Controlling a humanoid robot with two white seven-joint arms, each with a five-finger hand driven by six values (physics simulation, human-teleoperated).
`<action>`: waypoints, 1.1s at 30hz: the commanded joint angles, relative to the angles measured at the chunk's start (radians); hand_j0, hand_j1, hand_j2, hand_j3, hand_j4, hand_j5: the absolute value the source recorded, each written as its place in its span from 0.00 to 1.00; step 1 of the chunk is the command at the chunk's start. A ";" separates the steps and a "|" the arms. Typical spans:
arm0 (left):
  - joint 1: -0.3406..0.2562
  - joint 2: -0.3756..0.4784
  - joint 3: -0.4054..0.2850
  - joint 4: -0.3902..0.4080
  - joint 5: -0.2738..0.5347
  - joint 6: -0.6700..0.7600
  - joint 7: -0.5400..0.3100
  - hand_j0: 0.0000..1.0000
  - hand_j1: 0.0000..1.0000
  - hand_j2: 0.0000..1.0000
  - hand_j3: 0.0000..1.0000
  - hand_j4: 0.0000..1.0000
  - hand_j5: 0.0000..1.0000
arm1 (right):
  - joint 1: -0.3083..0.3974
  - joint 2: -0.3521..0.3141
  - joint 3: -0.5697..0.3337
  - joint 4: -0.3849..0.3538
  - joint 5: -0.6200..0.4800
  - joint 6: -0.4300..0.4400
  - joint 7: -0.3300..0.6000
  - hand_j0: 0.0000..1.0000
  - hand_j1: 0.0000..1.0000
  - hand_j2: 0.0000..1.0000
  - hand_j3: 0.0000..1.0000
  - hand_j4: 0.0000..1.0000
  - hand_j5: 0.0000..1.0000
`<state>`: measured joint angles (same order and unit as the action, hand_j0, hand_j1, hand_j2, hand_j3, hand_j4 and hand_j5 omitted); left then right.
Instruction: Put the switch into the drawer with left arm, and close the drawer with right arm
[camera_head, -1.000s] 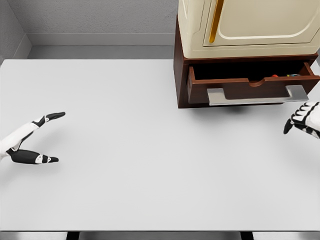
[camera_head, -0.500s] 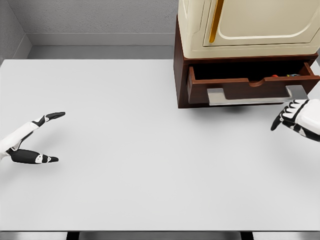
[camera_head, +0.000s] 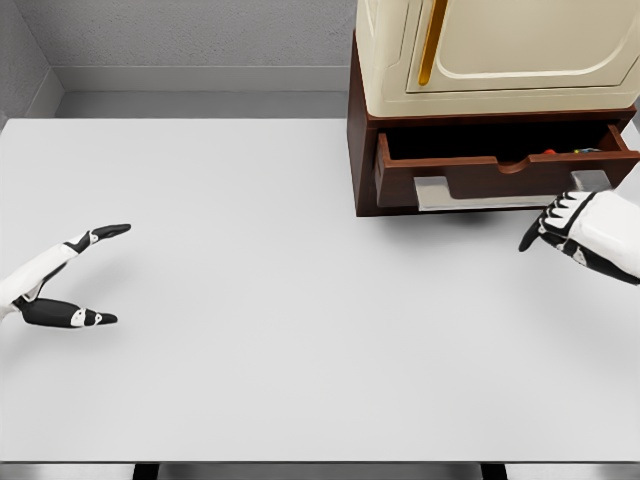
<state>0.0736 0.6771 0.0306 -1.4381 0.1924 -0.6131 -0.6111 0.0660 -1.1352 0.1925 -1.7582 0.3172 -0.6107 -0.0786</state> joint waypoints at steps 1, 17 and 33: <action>0.000 0.001 0.000 -0.001 0.009 0.002 0.000 1.00 1.00 1.00 1.00 1.00 1.00 | -0.002 0.011 0.019 0.002 -0.004 0.000 0.000 0.45 0.45 0.45 0.45 0.45 0.45; 0.000 0.001 0.000 -0.002 0.009 0.002 0.000 1.00 1.00 1.00 1.00 1.00 1.00 | -0.117 0.101 0.099 0.118 -0.004 0.000 0.077 0.46 0.46 0.46 0.46 0.46 0.46; 0.000 0.001 0.000 -0.004 0.009 0.002 0.000 1.00 1.00 1.00 1.00 1.00 1.00 | -0.368 0.150 0.312 0.223 -0.006 0.000 0.083 0.46 0.46 0.46 0.46 0.46 0.46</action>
<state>0.0736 0.6778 0.0307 -1.4405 0.1925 -0.6130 -0.6111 -0.3129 -0.9964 0.4791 -1.5531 0.3165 -0.6112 0.0054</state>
